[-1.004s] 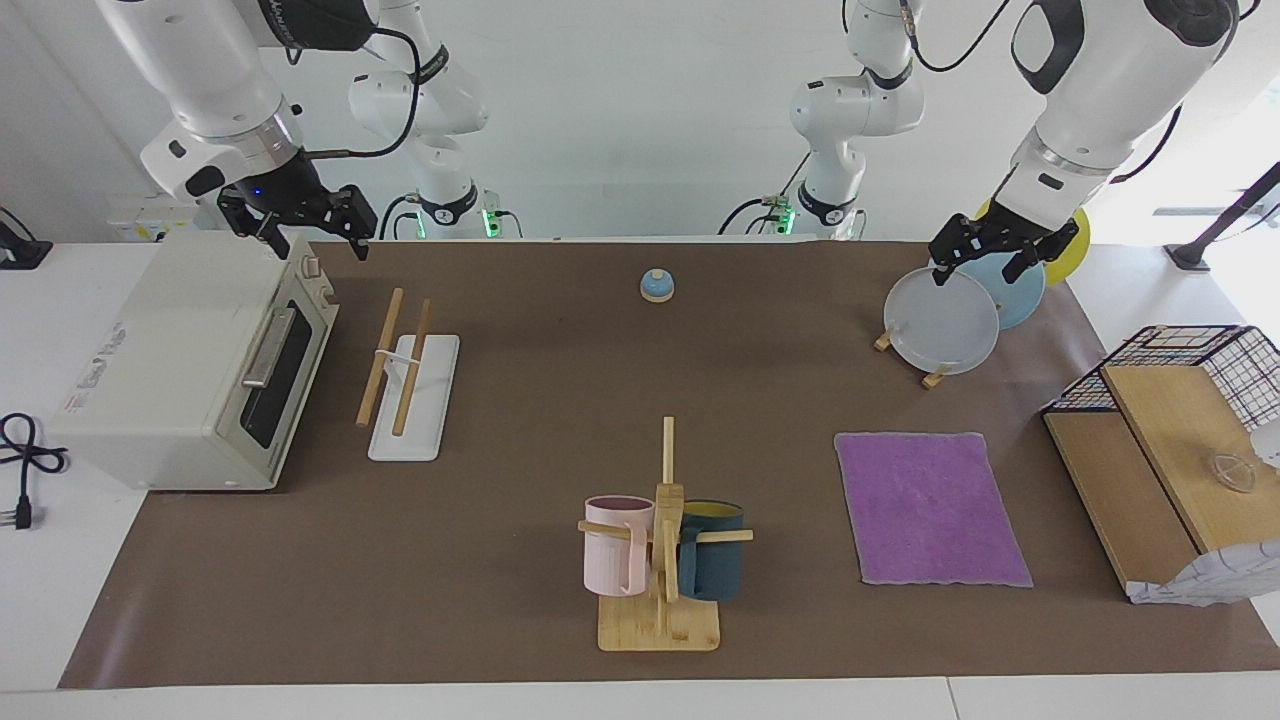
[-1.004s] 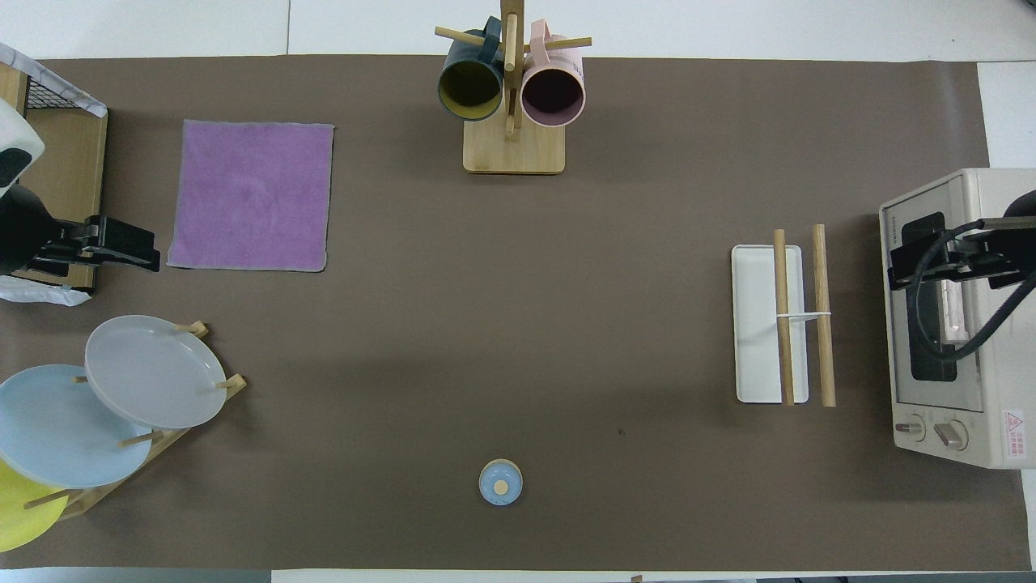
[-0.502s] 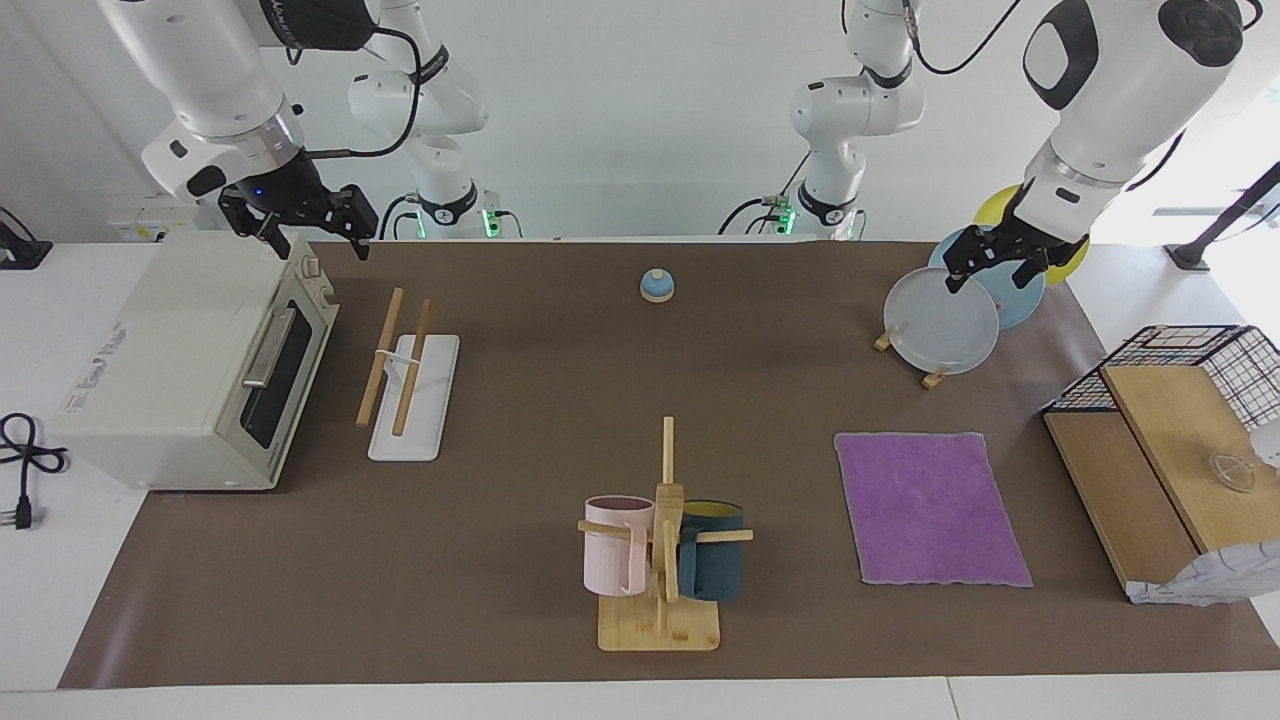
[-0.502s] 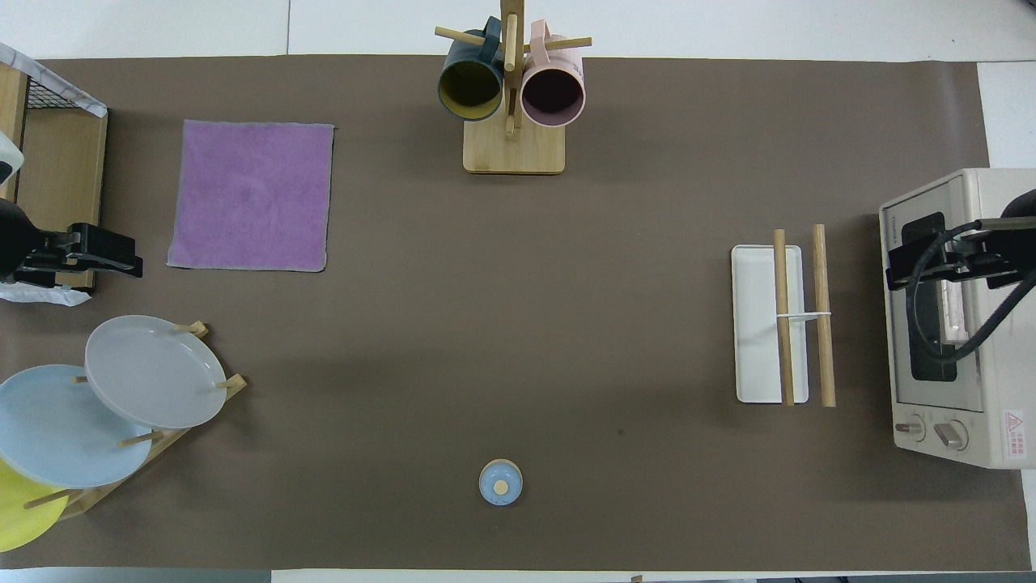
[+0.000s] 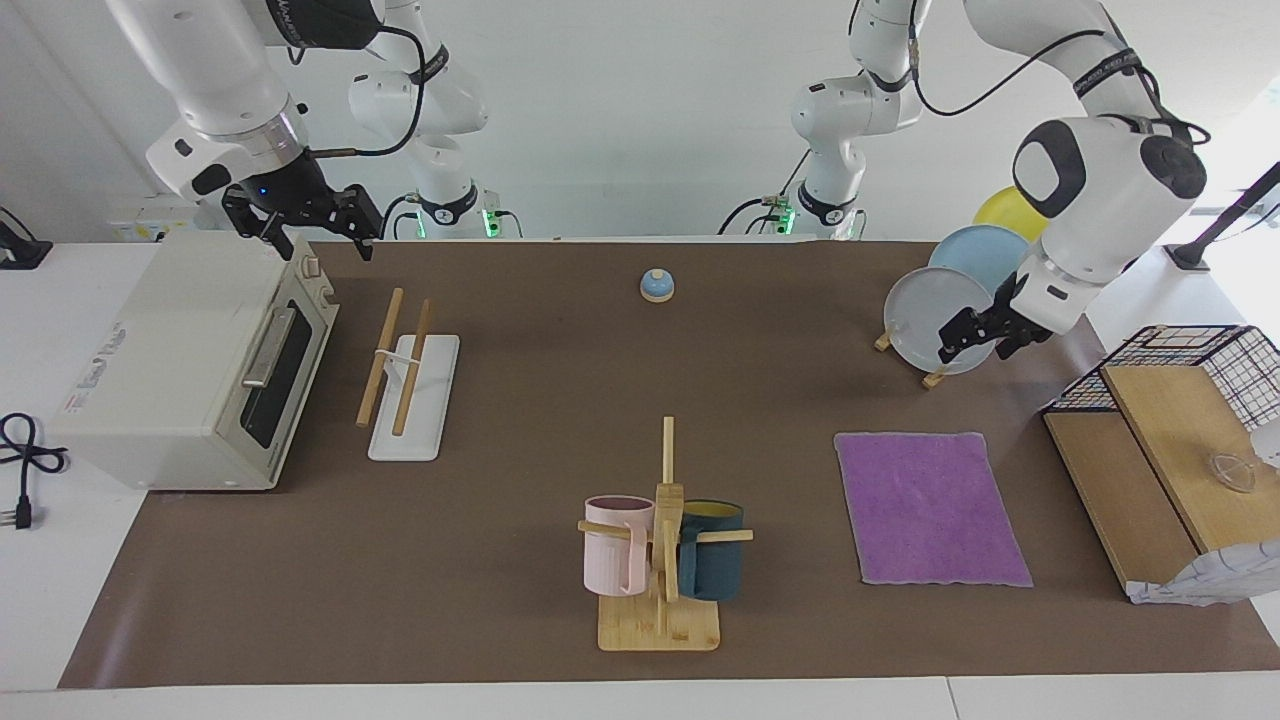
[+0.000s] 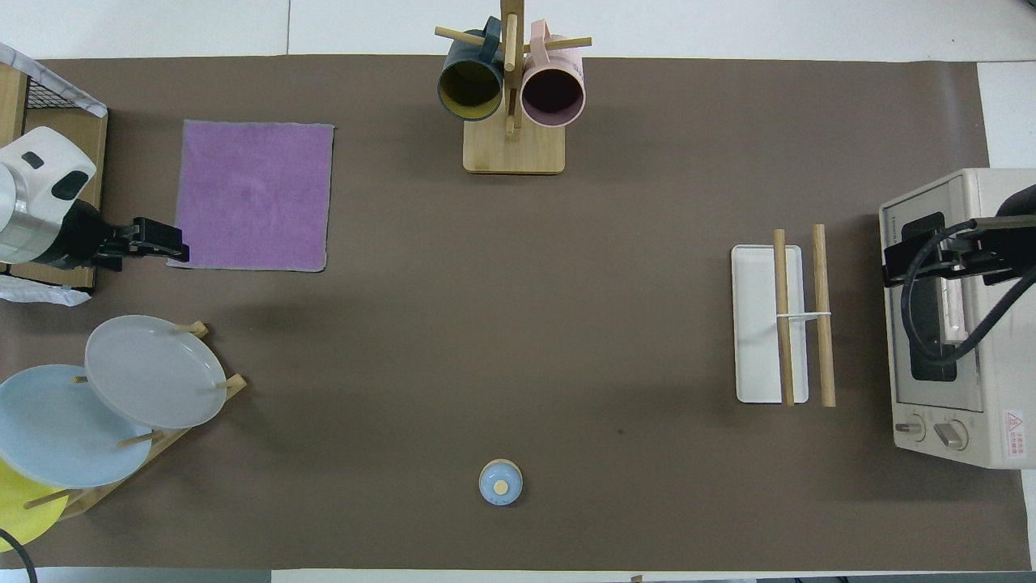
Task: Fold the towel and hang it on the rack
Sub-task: 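Move the left gripper to the edge of the purple towel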
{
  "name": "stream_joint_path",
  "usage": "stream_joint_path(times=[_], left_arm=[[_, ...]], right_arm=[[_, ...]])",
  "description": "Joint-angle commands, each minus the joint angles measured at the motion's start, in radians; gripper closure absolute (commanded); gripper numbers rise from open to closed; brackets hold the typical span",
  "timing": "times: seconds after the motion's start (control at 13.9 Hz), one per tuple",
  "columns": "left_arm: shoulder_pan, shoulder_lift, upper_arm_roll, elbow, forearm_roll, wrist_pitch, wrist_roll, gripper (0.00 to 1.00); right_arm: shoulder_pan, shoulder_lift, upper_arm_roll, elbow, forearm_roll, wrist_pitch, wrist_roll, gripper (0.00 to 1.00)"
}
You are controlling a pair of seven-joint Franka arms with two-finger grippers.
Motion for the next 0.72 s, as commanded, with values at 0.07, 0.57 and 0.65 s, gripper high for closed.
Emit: stream_joint_path(times=[0.07, 0.57, 0.65], left_arm=[[0.05, 0.124, -0.004, -0.003, -0.019, 0.147, 0.104, 0.0], [0.063, 0.25, -0.004, 0.015, -0.017, 0.257, 0.207, 0.0], [0.068, 0.254, -0.004, 0.014, -0.019, 0.27, 0.22, 0.0]], right_arm=[[-0.009, -0.017, 0.005, -0.017, 0.001, 0.013, -0.015, 0.0], [-0.018, -0.017, 0.002, -0.018, 0.003, 0.011, -0.017, 0.0], [-0.018, -0.017, 0.0, -0.018, 0.003, 0.013, -0.014, 0.0]])
